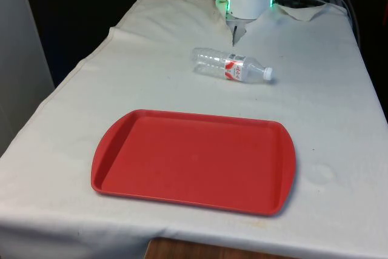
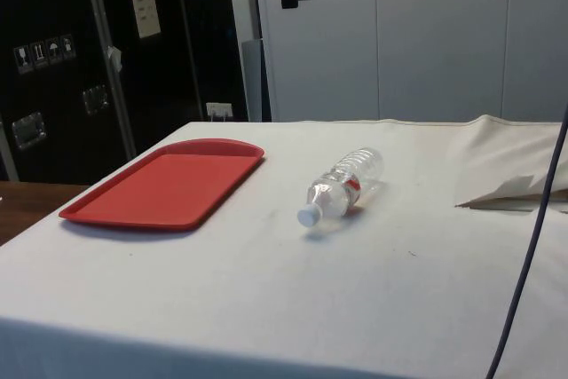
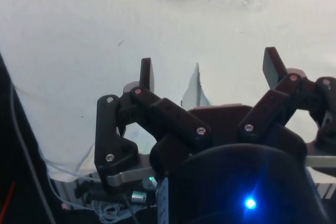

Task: Place the bottle upright on the tray.

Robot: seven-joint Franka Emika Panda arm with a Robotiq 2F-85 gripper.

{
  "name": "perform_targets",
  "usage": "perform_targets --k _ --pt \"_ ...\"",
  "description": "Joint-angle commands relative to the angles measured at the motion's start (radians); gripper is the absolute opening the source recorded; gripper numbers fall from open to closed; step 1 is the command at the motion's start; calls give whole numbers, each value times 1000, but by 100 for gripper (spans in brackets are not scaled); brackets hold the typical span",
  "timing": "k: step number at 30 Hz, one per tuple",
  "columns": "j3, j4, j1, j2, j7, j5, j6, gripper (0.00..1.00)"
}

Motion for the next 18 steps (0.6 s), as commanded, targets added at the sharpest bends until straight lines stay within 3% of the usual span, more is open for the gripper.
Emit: perform_targets --k 1,12,18 --pt "0 -10 -4 -11 3 -13 6 100" --pt "-13 -35 -9 -37 -10 -20 0 100" --pt "-28 -83 -17 -86 -23 -33 22 100"
